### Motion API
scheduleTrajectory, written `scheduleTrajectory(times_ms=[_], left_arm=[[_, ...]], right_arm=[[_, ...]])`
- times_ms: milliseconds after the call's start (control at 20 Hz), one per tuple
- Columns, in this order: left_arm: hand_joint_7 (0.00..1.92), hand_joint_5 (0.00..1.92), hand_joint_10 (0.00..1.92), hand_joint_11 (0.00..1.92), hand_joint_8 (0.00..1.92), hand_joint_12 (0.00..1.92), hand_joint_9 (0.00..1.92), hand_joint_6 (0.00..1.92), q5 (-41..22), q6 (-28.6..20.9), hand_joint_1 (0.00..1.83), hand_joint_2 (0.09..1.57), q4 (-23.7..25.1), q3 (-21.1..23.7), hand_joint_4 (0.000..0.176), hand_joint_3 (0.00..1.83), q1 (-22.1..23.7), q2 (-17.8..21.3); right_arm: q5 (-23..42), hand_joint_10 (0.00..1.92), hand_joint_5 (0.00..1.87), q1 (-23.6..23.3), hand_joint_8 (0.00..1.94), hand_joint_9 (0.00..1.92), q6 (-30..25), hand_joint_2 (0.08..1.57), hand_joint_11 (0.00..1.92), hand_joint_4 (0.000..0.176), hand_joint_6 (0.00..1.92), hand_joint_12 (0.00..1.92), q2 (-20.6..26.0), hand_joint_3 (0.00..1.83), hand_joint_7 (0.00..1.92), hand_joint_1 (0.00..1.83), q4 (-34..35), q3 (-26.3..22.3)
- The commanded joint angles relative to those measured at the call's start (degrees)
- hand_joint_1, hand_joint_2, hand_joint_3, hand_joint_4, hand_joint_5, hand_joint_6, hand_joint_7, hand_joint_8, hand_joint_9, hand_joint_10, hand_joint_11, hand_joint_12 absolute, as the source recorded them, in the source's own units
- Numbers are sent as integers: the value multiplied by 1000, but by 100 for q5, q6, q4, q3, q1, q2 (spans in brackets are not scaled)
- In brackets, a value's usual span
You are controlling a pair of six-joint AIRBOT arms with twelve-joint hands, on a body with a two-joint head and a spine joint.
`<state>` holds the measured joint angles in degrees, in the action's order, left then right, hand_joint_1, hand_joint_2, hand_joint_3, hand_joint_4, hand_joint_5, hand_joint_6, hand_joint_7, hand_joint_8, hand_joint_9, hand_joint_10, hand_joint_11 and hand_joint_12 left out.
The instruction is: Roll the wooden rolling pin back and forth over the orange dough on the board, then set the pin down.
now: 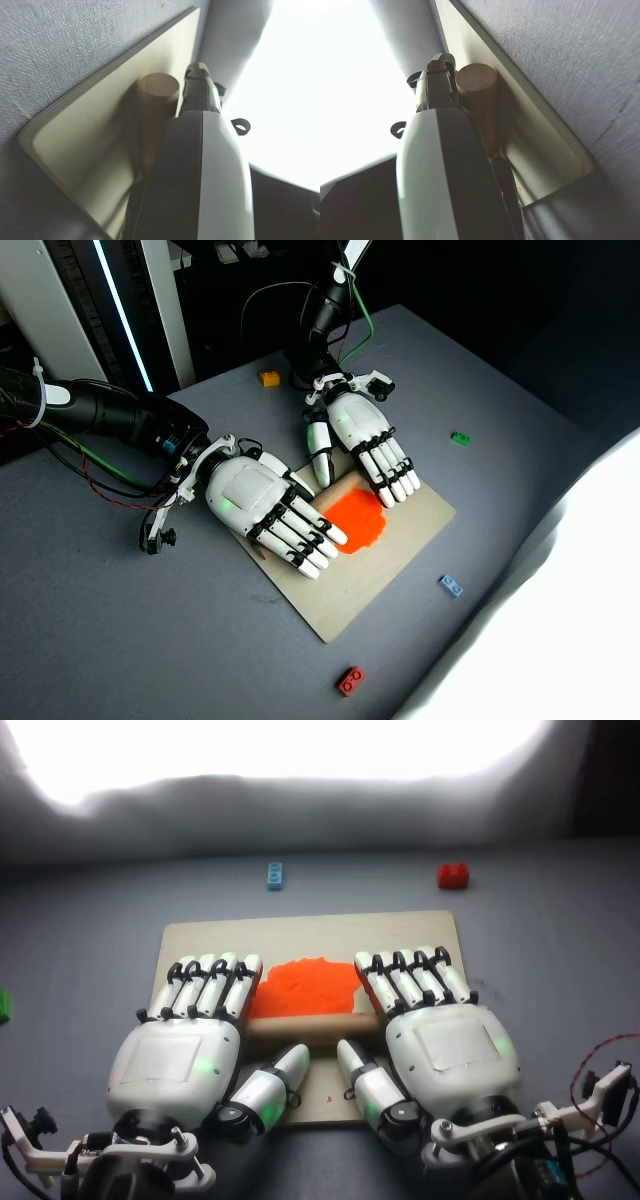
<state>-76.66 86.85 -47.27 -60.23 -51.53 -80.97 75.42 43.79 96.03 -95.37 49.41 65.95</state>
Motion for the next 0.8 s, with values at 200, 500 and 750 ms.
scheduleTrajectory(times_ms=[200, 500, 750], left_arm=[[0, 0, 0, 0, 0, 0, 0, 0, -454, -15, 0, 1388, 351, -108, 0, 0, 95, -24], [0, 0, 0, 0, 0, 0, 0, 0, -328, -96, 0, 1391, 332, -212, 0, 0, 181, -53], [0, 0, 0, 0, 0, 0, 0, 0, -239, -219, 0, 1396, 291, -313, 0, 0, 242, -102]], right_arm=[[474, 1, 98, -86, 0, 127, -64, 1547, 0, 0, 0, 269, -10, 1, 135, 0, -446, 89], [448, 1, 104, -94, 1, 128, -114, 1552, 0, 0, 2, 285, -8, 3, 139, 0, -446, 160], [385, 0, 99, -100, 0, 116, -147, 1556, 0, 0, 0, 264, -8, 3, 130, 0, -446, 247]])
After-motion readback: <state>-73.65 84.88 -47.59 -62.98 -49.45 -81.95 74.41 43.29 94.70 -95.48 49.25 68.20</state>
